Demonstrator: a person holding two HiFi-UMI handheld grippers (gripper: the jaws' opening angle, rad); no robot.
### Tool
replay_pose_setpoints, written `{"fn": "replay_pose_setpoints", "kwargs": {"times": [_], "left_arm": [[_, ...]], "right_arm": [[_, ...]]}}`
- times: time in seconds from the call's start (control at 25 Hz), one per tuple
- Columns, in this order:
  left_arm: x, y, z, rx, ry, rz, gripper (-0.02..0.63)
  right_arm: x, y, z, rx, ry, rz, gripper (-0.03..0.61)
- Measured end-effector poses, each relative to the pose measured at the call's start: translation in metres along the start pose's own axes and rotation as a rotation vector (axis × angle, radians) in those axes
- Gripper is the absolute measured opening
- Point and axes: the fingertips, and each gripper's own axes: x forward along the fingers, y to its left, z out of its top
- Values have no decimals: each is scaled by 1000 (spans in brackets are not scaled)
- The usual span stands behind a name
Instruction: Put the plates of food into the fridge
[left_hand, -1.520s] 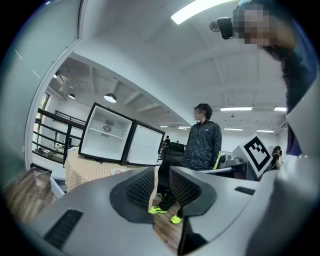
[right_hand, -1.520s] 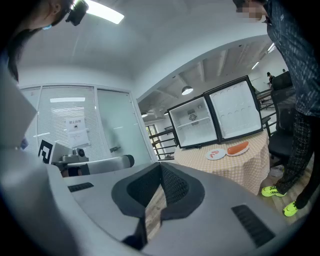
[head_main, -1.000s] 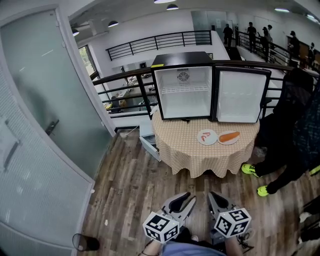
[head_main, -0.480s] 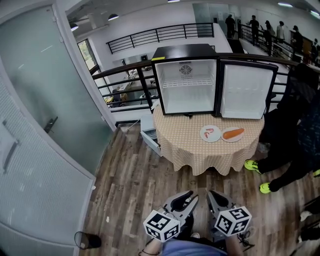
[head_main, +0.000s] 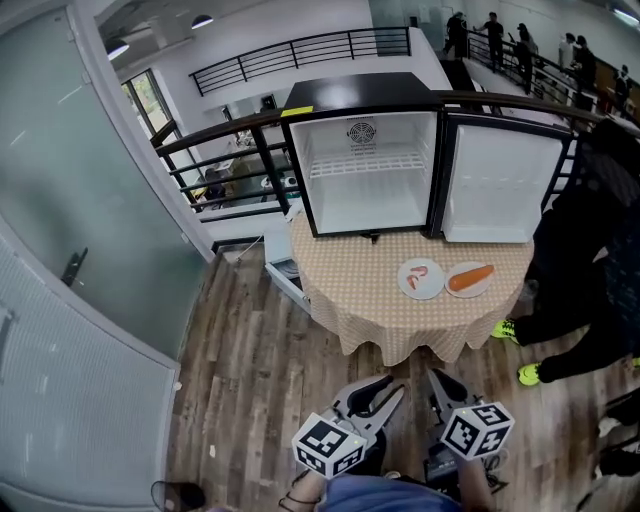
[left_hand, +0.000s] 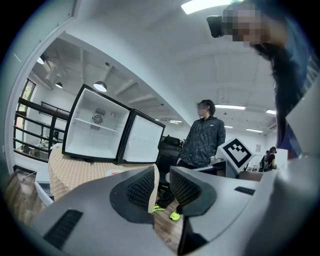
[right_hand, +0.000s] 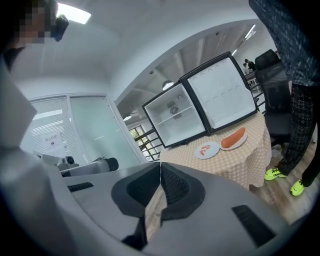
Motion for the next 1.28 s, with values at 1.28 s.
{"fn": "replay_pose_setpoints", "kwargs": {"times": [1.28], "left_arm": [[154, 234, -27, -79, 224, -198, 104]], "right_arm": [[165, -160, 68, 230, 40, -310, 18]]}}
